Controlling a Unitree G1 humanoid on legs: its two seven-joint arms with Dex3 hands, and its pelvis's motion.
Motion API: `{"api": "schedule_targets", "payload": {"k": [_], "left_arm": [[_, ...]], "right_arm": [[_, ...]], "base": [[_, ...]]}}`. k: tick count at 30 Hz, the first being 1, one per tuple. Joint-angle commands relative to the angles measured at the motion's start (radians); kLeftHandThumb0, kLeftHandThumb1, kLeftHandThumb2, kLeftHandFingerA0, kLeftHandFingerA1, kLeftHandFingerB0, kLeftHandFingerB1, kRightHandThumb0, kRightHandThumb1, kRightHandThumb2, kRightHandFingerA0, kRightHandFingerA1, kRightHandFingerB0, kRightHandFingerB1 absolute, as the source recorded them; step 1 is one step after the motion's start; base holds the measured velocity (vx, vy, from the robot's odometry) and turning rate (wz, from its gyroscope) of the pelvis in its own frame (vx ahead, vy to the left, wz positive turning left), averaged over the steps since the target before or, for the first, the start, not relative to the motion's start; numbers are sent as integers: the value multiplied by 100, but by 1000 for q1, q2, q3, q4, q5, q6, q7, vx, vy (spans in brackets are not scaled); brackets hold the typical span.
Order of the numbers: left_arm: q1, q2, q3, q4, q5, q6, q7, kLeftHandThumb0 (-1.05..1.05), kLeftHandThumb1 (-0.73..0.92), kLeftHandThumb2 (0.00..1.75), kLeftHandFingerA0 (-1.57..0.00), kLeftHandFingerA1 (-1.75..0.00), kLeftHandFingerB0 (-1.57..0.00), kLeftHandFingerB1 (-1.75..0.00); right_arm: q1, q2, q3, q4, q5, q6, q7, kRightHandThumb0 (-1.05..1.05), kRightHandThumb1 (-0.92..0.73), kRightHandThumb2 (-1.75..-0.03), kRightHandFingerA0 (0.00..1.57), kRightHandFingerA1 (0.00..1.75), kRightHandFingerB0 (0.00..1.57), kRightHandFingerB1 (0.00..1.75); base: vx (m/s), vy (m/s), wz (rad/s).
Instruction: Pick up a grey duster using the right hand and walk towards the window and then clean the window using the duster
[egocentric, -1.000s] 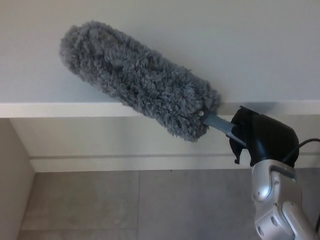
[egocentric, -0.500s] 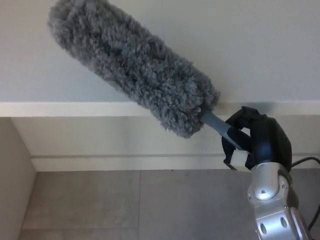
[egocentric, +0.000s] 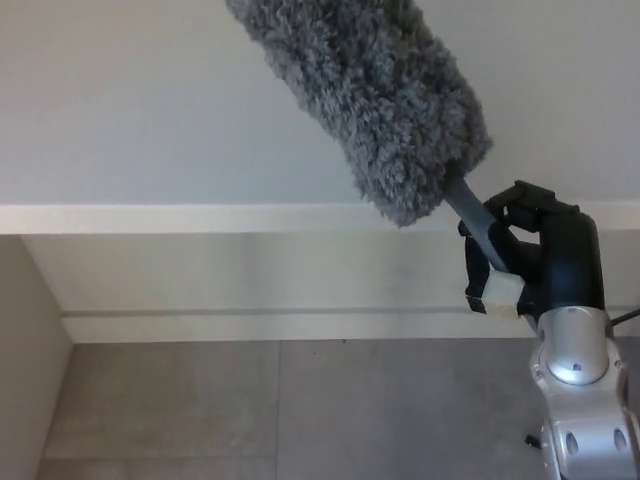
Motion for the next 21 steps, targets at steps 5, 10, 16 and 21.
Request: {"api": "schedule_targets", "payload": {"k": [5, 10, 16, 21], "left_arm": [[-73, 125, 24, 75, -17, 20, -42, -4, 66, 87, -96, -125, -88, -105], [-90, 133, 19, 61, -14, -1, -44, -4, 56, 98, -107, -126, -94, -107], [-104, 137, 13, 54, -7, 1, -37, -4, 61, 94, -101, -129, -90, -108], [-163, 145, 24, 61, -27, 2, -66, -6, 61, 93, -102, -131, -90, -111]], "right_arm": [[201, 44, 178, -268, 299, 84, 238, -21, -36, -142, 112, 175, 90, 173], [279, -62, 233, -357, 302, 109, 298, -15, -33, -144, 110, 175, 95, 167], [342, -112, 260, -417, 319, 132, 306, -15, -29, -149, 110, 175, 98, 164], [441, -221, 408, -430, 252, 25, 332, -19, -34, -140, 107, 175, 94, 168]], "base": [[0, 0, 0], [0, 0, 0], [0, 0, 0], [0, 0, 0]]}}
